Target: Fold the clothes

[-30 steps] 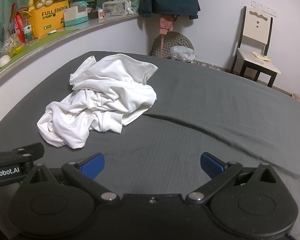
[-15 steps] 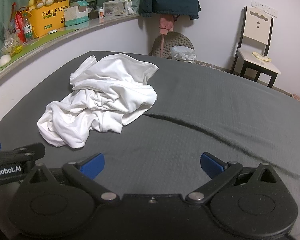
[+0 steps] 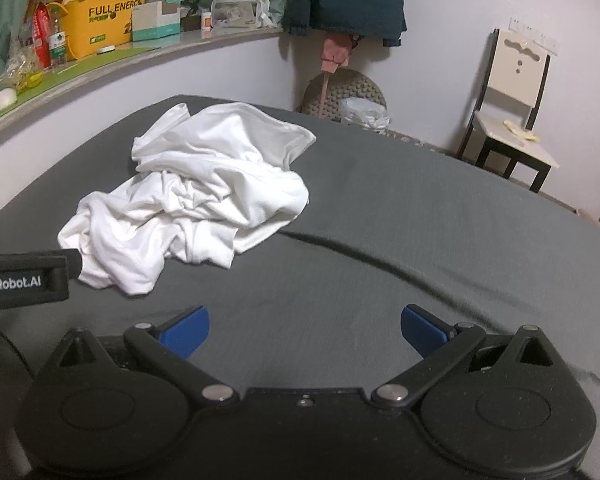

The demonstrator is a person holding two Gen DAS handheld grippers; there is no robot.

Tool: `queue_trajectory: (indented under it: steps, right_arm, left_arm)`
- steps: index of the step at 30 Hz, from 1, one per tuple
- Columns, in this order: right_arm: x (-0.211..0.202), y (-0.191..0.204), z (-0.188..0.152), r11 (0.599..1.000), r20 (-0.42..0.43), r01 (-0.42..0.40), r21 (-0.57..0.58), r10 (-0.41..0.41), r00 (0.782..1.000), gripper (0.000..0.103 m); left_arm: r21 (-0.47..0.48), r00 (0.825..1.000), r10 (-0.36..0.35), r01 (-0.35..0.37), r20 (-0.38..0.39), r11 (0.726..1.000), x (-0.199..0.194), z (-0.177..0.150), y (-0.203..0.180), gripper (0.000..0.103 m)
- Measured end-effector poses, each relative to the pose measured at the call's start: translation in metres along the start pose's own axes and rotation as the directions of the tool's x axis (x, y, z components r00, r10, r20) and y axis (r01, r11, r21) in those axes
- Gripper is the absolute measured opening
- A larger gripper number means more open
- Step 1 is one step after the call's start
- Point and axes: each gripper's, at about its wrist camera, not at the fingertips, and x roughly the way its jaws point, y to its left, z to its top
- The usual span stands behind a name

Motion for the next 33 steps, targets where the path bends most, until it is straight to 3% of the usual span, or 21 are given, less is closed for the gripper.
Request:
queue_trajectory:
  steps: [3,6,9,12,16,20,23,26,28,31,33]
  right_arm:
    - [0.004,0.000,0.008,0.998,0.042,-0.069,0.007,0.069,0.997,0.103]
    - [0.016,0.001,0.024,0.992,0.072,-0.127,0.009,0.126,0.989,0.103]
    - [0.032,-0.004,0.038,0.973,0.136,-0.230,0.019,0.226,0.965,0.103]
    - [0.054,-0.012,0.048,0.955,0.173,-0.282,0.088,0.264,0.949,0.103]
    - [0.081,-0.003,0.063,0.979,0.108,-0.203,0.008,0.201,0.974,0.103]
    - [0.104,0.001,0.075,0.986,0.118,-0.159,-0.047,0.164,0.979,0.103]
    - [0.120,0.000,0.096,0.986,0.141,-0.167,-0.020,0.168,0.976,0.103]
    - [0.142,0.010,0.123,0.987,0.150,-0.145,-0.073,0.154,0.976,0.103]
    - [0.162,0.022,0.139,0.977,0.129,-0.118,-0.177,0.142,0.981,0.102]
    - [0.186,0.035,0.153,0.938,0.112,-0.077,-0.338,0.121,0.986,0.101]
    - [0.199,0.040,0.160,0.905,0.098,-0.088,-0.417,0.141,0.985,0.099]
  left_arm:
    - [-0.003,1.000,-0.005,0.004,-0.011,1.000,0.004,0.012,0.000,0.103]
    - [-0.092,0.999,-0.027,0.024,-0.025,0.995,0.013,0.034,0.009,0.103]
    - [-0.179,0.999,-0.032,0.027,-0.028,0.984,0.031,0.054,0.017,0.103]
    - [-0.245,0.999,-0.006,-0.003,-0.038,0.969,0.058,0.067,0.022,0.103]
    - [-0.209,1.000,0.025,-0.023,0.006,0.978,0.090,0.053,0.013,0.103]
    - [-0.125,0.999,-0.032,0.032,0.004,0.992,0.111,0.048,0.000,0.103]
    - [-0.157,0.996,-0.057,0.066,0.061,0.985,0.115,0.047,0.001,0.103]
    - [-0.184,0.998,-0.064,0.066,0.018,0.981,0.127,0.049,0.005,0.103]
    - [-0.180,0.998,-0.061,0.057,-0.018,0.982,0.136,0.050,0.009,0.103]
    - [-0.141,1.000,-0.030,0.030,-0.001,0.990,0.139,0.049,0.012,0.103]
    - [-0.138,0.999,-0.047,0.048,0.010,0.989,0.142,0.050,0.013,0.103]
